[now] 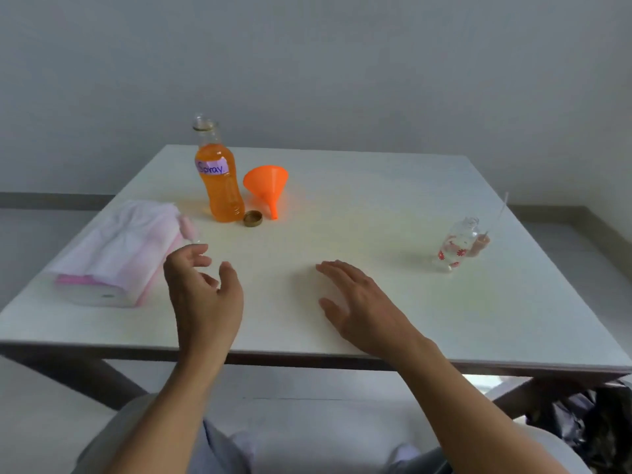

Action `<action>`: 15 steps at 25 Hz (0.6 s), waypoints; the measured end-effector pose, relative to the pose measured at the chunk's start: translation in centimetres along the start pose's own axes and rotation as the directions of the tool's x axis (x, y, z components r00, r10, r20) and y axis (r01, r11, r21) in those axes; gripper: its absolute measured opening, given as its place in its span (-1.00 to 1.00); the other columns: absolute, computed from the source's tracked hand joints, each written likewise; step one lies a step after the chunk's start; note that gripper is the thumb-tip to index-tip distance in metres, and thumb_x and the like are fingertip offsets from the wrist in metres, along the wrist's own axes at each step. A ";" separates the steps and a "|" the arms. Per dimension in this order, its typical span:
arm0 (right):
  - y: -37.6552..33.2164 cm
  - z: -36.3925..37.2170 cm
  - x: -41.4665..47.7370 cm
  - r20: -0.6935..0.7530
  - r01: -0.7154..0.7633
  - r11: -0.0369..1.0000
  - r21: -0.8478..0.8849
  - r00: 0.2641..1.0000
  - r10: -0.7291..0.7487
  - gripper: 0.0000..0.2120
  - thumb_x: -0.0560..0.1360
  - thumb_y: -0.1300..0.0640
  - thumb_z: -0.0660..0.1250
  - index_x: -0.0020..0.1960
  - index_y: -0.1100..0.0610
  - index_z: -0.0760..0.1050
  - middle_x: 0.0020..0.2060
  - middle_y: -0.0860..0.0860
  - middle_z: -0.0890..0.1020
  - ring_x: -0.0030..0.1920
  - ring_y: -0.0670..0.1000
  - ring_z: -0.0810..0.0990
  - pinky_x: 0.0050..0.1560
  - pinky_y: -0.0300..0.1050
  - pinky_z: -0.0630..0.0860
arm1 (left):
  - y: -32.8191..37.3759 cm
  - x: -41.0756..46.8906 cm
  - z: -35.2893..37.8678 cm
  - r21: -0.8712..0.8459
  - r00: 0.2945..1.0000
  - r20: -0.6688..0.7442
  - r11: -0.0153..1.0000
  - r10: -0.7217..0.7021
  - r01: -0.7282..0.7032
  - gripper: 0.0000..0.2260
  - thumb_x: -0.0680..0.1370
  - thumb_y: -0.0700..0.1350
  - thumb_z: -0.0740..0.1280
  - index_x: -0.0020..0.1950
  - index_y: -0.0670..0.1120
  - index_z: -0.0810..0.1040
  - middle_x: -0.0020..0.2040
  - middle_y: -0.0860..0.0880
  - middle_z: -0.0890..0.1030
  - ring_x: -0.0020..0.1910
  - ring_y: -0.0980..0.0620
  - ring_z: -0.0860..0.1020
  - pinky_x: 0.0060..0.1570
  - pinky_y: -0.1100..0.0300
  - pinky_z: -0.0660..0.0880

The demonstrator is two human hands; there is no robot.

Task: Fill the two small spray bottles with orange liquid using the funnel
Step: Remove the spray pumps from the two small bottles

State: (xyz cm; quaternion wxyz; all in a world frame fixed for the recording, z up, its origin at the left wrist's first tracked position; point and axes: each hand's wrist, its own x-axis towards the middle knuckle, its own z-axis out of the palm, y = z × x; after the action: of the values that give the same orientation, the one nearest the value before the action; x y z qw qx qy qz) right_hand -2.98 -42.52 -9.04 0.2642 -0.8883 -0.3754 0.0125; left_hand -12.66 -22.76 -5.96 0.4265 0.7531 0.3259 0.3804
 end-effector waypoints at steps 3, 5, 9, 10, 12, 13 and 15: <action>-0.9 1.7 1.5 0.074 0.017 0.986 -0.165 0.997 -0.005 -0.45 0.71 -0.06 0.02 0.66 0.05 0.04 0.65 -0.06 0.07 0.64 -0.07 -0.02 0.61 -0.15 -0.10 | -1.6 2.2 -0.7 0.066 0.991 -0.006 0.989 -0.134 0.135 -0.40 0.49 -0.16 0.44 0.42 -0.08 0.19 0.39 -0.09 0.26 0.32 -0.09 0.36 0.16 0.07 0.46; -0.8 2.0 1.7 0.085 0.014 0.979 -0.201 0.996 0.003 -0.45 0.71 -0.07 -0.03 0.66 0.05 0.02 0.65 -0.05 0.03 0.64 -0.07 -0.06 0.62 -0.13 -0.13 | -2.5 3.6 -0.3 0.142 0.979 0.047 0.972 -0.196 0.188 -0.36 0.52 -0.08 0.41 0.49 -0.09 0.13 0.46 -0.11 0.20 0.44 -0.10 0.24 0.26 0.00 0.38; -0.7 2.1 1.8 0.067 0.031 0.976 -0.216 0.998 -0.017 -0.46 0.71 -0.07 0.01 0.65 0.05 0.08 0.64 -0.05 0.09 0.64 -0.07 -0.01 0.62 -0.15 -0.11 | -4.1 6.1 1.2 0.194 0.958 0.268 0.980 -0.101 0.049 -0.64 0.61 0.04 0.28 0.37 -0.02 0.35 0.34 -0.04 0.47 0.33 -0.06 0.41 0.17 0.07 0.42; -0.5 2.1 1.8 0.067 0.028 0.978 -0.206 0.998 -0.014 -0.46 0.70 -0.07 0.04 0.64 0.04 0.11 0.64 -0.06 0.11 0.64 -0.07 0.02 0.62 -0.16 -0.09 | -4.2 6.3 1.7 0.199 0.936 0.348 0.980 -0.047 -0.025 -0.66 0.60 0.07 0.28 0.34 0.02 0.38 0.29 0.00 0.52 0.30 -0.04 0.44 0.18 0.04 0.44; -0.5 1.8 2.0 0.050 -0.034 0.996 -0.085 0.998 0.038 -0.47 0.67 -0.07 0.16 0.61 -0.01 0.20 0.60 -0.09 0.26 0.61 -0.10 0.15 0.60 -0.16 0.06 | -3.7 6.1 2.8 0.148 0.875 0.478 0.976 0.071 -0.159 -0.68 0.59 0.08 0.30 0.31 0.05 0.39 0.23 0.05 0.54 0.23 0.04 0.47 0.15 0.10 0.46; -0.5 1.3 2.1 0.016 -0.101 0.994 0.049 0.995 0.100 -0.48 0.64 -0.06 0.24 0.58 -0.05 0.27 0.52 -0.12 0.39 0.55 -0.12 0.29 0.55 -0.15 0.22 | -3.3 5.7 3.5 0.100 0.838 0.532 0.974 0.121 -0.204 -0.69 0.59 0.05 0.31 0.31 0.05 0.39 0.22 0.06 0.53 0.20 0.10 0.47 0.09 0.22 0.44; -0.4 0.2 2.7 -0.096 -0.192 0.910 0.367 0.965 0.243 -0.51 0.57 -0.06 0.38 0.48 -0.10 0.38 0.26 -0.17 0.63 0.31 -0.17 0.56 0.32 -0.17 0.49 | -2.4 4.8 4.7 0.034 0.762 0.616 0.961 0.197 -0.276 -0.67 0.59 -0.01 0.34 0.33 0.04 0.39 0.23 0.06 0.48 0.18 0.16 0.46 0.00 0.38 0.39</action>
State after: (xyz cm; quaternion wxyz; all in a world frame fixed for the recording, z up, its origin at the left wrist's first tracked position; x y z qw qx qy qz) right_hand -1.38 -40.36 -8.51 0.4426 -0.8610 -0.2461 0.0473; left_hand -6.67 -19.74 -8.31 0.4098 0.8948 0.0967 0.1487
